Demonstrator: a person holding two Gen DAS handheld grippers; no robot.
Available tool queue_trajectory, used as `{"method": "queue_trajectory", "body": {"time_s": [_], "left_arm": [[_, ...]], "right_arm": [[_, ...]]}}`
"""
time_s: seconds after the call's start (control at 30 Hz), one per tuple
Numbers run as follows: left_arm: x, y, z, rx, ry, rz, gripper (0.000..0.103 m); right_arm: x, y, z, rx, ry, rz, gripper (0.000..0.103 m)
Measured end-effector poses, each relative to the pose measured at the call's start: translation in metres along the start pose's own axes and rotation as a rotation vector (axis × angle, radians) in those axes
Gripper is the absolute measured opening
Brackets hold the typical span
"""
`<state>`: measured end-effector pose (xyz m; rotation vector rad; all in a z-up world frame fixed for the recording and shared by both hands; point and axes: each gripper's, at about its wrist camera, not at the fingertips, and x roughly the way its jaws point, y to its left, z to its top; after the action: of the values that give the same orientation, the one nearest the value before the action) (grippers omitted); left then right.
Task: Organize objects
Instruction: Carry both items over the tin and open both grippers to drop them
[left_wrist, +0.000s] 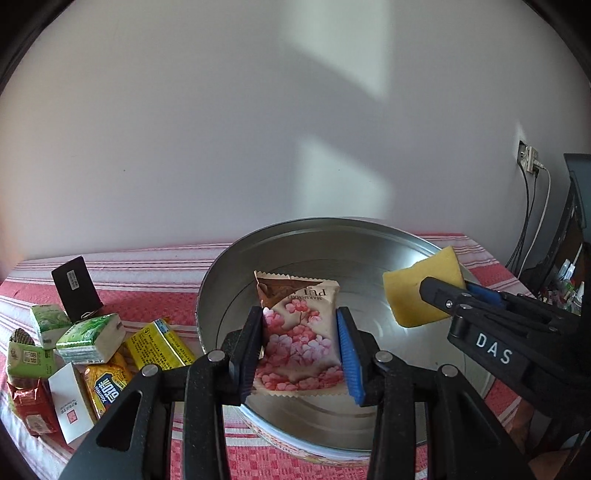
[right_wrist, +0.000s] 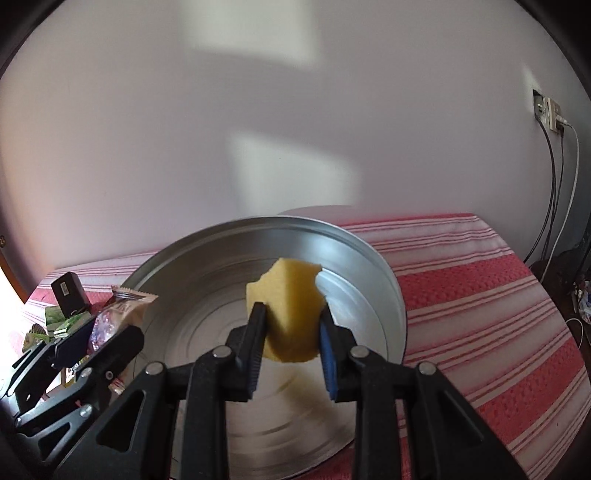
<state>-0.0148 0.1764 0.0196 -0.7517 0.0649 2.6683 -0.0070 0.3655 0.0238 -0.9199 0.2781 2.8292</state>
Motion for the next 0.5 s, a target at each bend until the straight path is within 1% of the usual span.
{"method": "queue_trajectory", "body": {"time_s": [0.07,0.1,0.13,0.17,0.2,0.23,0.27,0.3,0.33,0.4,0.5], "left_arm": [[0.001,-0.001,-0.001,0.024,0.004,0.026,0.043],[0.001,-0.001,-0.002,0.035,0.014,0.033,0.045],[0.0,-0.002,-0.005,0.04,0.025,0.036,0.052],[0.003,0.001,-0.006,0.041,0.036,0.04,0.059],[0.001,0.002,-0.006,0.039,0.035,0.046,0.073],[-0.002,0.003,-0.007,0.036,0.02,0.055,0.081],[-0.006,0.003,-0.007,0.037,-0.004,0.066,0.082],[-0.011,0.003,-0.006,0.044,-0.025,0.08,0.084],[-0.014,0.003,-0.006,0.052,-0.04,0.094,0.086],[-0.019,0.004,-0.007,0.058,-0.058,0.111,0.087],[-0.021,0.01,-0.009,0.053,-0.053,0.116,0.088]], "right_arm": [[0.002,-0.002,-0.002,0.007,-0.003,0.01,0.037],[0.0,-0.002,-0.002,0.014,-0.012,0.009,0.045],[-0.002,-0.004,-0.002,0.022,-0.025,0.008,0.049],[-0.006,-0.005,-0.001,0.031,-0.041,0.009,0.05],[-0.011,-0.006,0.0,0.045,-0.063,0.012,0.052],[-0.015,-0.007,0.0,0.06,-0.085,0.012,0.062],[-0.018,-0.011,0.001,0.078,-0.111,0.008,0.07],[-0.023,-0.013,0.001,0.095,-0.141,-0.001,0.083],[-0.028,-0.015,0.001,0.11,-0.169,-0.011,0.09],[-0.032,-0.019,0.002,0.132,-0.201,-0.02,0.092],[-0.03,-0.021,0.003,0.158,-0.208,-0.018,0.092]]}}
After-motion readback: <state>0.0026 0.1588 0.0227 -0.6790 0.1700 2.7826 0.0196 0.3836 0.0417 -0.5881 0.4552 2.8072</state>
